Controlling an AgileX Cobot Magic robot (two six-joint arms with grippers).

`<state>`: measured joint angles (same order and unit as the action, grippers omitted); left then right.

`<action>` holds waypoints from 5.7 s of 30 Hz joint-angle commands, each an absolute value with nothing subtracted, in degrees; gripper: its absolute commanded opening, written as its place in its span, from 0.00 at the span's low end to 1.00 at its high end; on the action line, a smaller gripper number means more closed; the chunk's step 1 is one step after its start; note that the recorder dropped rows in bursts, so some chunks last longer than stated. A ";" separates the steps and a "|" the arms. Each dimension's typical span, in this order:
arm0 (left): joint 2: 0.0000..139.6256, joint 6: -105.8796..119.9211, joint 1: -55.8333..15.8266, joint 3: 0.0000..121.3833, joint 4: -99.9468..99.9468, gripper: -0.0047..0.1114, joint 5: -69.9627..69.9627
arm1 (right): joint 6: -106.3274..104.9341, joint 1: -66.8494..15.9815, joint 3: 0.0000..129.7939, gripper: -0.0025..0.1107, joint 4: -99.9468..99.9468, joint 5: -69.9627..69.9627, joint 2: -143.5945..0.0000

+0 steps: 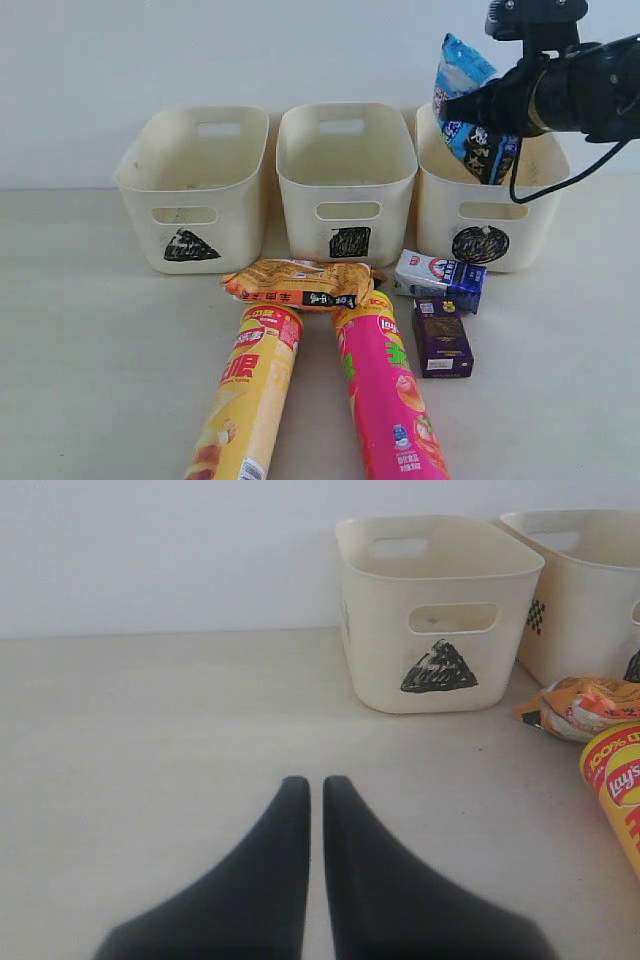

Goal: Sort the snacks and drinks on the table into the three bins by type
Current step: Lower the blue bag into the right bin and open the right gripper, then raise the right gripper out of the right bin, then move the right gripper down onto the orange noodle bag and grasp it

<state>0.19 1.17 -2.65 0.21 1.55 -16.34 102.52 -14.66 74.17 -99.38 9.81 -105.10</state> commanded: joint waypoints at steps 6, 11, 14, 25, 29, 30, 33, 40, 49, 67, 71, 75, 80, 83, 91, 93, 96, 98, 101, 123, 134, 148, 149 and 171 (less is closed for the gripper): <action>0.00 0.85 -2.45 0.00 1.55 0.07 -16.10 | 108.89 -14.25 74.96 0.33 -99.09 12.14 -106.50; 0.00 0.85 -2.45 0.00 1.55 0.07 -16.10 | 110.53 -14.25 74.96 0.61 -99.09 14.04 -106.62; 0.00 0.85 -2.45 0.00 1.55 0.07 -16.10 | 110.40 -14.25 74.96 0.65 -99.09 14.71 -106.62; 0.00 0.85 -2.45 0.00 1.55 0.07 -15.88 | 99.05 -14.25 74.96 0.62 -99.39 5.50 -103.01; 0.00 0.85 -2.45 0.00 1.55 0.07 -15.88 | 97.88 -14.25 74.96 0.38 -99.39 0.35 -100.34; 0.00 0.85 -2.45 0.00 1.55 0.07 -15.88 | 97.88 -14.25 74.96 0.30 -99.39 -0.75 -99.77; 0.00 0.85 -2.45 0.00 1.55 0.07 -15.88 | 97.88 -14.25 74.96 0.04 -99.58 -5.25 -98.00; 0.00 0.85 -2.45 0.00 1.55 0.07 -15.88 | 97.98 -14.25 74.96 0.02 -99.95 -22.15 -96.52; 0.00 0.85 -2.45 0.00 1.55 0.07 -15.88 | 95.93 -14.50 74.96 0.02 -99.95 -45.18 -96.52; 0.00 0.85 -2.45 0.00 1.55 0.07 -16.09 | 78.27 -14.90 70.39 0.02 -99.95 2.10 -88.88; 0.00 0.85 -2.45 0.00 1.55 0.07 -16.09 | 67.67 -15.03 68.04 0.02 -99.95 25.01 -87.22; 0.00 0.85 -2.45 0.00 1.55 0.07 -16.09 | 51.68 -14.91 68.04 0.02 -94.85 39.95 -87.21; 0.00 0.85 -2.45 0.00 1.55 0.07 -16.09 | 34.23 -14.91 68.04 0.02 -81.43 45.36 -87.21; 0.00 0.85 -2.45 0.00 1.55 0.07 -16.09 | 25.04 -14.91 68.04 0.02 -69.03 45.68 -87.21; 0.00 0.85 -2.45 0.00 1.55 0.07 -15.97 | -17.45 -16.01 68.04 0.02 -16.88 43.89 -87.21; 0.00 0.85 -2.45 0.00 1.55 0.07 -15.97 | -23.79 -18.17 68.04 0.02 -9.72 42.66 -87.21; 0.00 0.85 -2.45 0.00 1.55 0.07 -15.97 | -32.78 -23.03 68.04 0.02 -2.19 40.99 -87.32; 0.00 0.85 -2.45 0.00 1.55 0.07 -15.97 | -35.83 -25.98 68.04 0.02 0.00 40.17 -87.70; 0.00 0.85 -2.45 0.00 1.55 0.07 -15.97 | -38.21 -30.09 67.95 0.05 0.88 37.85 -88.78; 0.00 0.85 -2.45 0.00 1.55 0.07 -16.10 | -56.69 -39.92 67.17 0.65 0.40 11.55 -108.11; 0.00 0.85 -2.45 0.00 1.55 0.07 -15.99 | -63.14 -39.82 67.49 0.65 -0.76 4.45 -112.72; 0.00 0.85 -2.45 0.00 1.55 0.07 -15.70 | -68.82 -37.89 67.50 0.65 -0.76 0.00 -116.37; 0.00 0.85 -2.45 0.00 1.55 0.07 -15.70 | -68.80 -37.69 67.50 0.65 -0.76 0.00 -116.61; 0.00 0.85 -2.45 0.00 1.55 0.07 -15.89 | -74.43 -37.12 67.50 0.44 0.00 -8.35 -120.63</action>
